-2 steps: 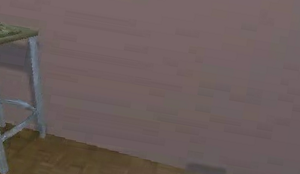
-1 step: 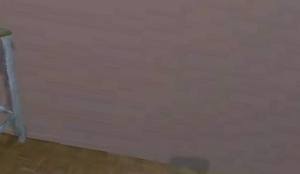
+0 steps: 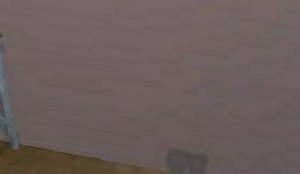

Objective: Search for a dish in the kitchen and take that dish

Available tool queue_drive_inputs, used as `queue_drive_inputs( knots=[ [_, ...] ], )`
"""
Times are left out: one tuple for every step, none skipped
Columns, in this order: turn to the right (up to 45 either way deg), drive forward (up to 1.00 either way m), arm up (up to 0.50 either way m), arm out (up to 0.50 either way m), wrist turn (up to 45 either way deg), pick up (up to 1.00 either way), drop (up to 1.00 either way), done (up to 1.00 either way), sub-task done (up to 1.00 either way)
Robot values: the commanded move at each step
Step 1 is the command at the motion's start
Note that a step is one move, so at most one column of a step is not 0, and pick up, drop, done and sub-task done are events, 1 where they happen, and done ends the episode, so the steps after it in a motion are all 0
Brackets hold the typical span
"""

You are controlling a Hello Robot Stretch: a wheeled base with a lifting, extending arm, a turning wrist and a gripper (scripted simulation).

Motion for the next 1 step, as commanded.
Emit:
queue_drive_inputs(
  knots=[
    [-45.0,0.00,0.00,0.00,0.0,0.00,0.00,0.00,0.00]
  ],
)
